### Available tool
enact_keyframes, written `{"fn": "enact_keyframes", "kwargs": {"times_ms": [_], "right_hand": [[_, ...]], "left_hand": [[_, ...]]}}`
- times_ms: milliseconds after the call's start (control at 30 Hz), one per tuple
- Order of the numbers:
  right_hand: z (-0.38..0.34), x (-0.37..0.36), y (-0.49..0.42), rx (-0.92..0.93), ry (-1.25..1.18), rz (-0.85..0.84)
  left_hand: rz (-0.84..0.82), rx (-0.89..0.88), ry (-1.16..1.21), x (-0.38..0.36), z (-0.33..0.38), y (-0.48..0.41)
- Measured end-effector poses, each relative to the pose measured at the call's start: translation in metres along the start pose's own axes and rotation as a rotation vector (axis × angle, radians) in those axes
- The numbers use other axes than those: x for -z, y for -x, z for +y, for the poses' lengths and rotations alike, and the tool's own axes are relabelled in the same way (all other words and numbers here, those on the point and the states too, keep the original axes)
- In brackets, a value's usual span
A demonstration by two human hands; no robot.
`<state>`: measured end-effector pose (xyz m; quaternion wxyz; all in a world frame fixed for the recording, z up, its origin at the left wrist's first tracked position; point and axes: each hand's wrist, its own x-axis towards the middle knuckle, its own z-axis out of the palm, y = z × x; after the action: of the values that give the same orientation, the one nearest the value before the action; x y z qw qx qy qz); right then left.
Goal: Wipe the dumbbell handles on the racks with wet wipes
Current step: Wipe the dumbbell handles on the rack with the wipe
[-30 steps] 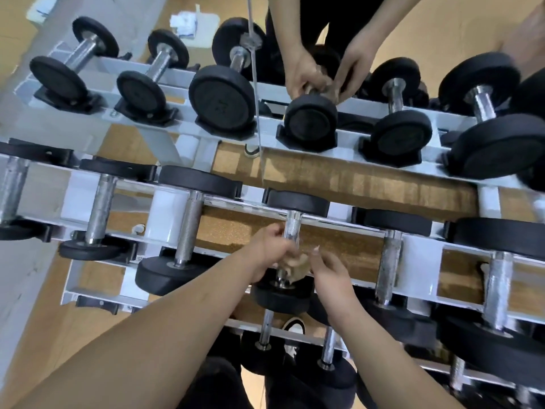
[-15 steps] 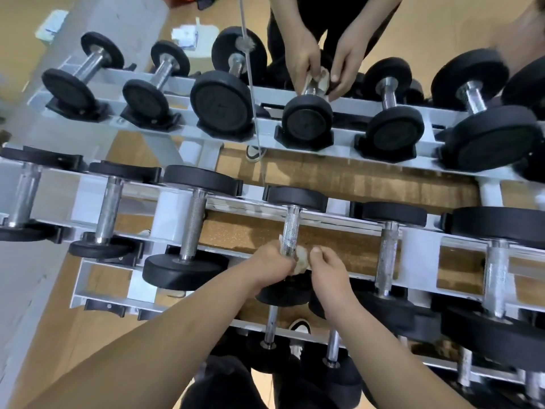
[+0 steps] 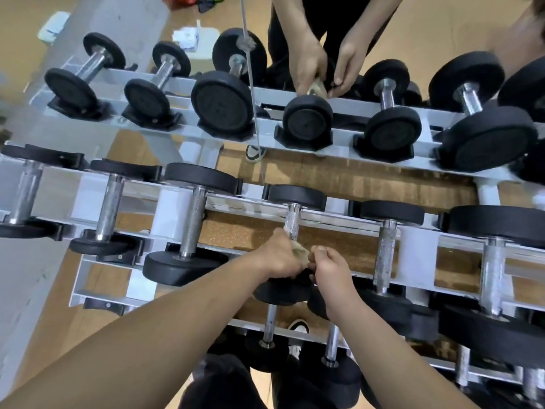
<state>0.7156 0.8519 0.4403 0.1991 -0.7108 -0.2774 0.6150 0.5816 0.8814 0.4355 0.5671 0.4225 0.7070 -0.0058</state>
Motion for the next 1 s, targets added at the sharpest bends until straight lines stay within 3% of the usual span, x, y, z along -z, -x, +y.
{"fn": "enact_keyframes", "kwargs": {"times_ms": [167, 367, 467, 567, 633, 767, 1000], "right_hand": [[-0.001, 0.006, 0.005, 0.011, 0.014, 0.031], [0.005, 0.013, 0.006, 0.022, 0.031, 0.013], [0.005, 0.013, 0.003, 0.014, 0.026, -0.015], [0.005, 0.012, 0.002, 0.029, 0.007, -0.015], [0.005, 0.011, 0.003, 0.032, -0.004, -0.010], [0.006, 0.015, 0.004, 0.026, -0.027, -0.025], [0.012, 0.020, 0.006, 0.036, -0.006, -0.041]], "left_hand": [[0.280, -0.114, 0.046, -0.008, 0.010, -0.011], [0.222, -0.133, -0.113, 0.000, -0.037, 0.014], [0.519, -0.177, 0.013, 0.027, -0.030, 0.031], [0.765, -0.364, 0.052, 0.037, -0.007, 0.039], [0.746, -0.434, -0.011, 0.022, 0.008, 0.040], [0.436, -0.270, -0.176, -0.040, 0.014, 0.035], [0.452, -0.081, -0.206, -0.021, 0.032, -0.006]]}}
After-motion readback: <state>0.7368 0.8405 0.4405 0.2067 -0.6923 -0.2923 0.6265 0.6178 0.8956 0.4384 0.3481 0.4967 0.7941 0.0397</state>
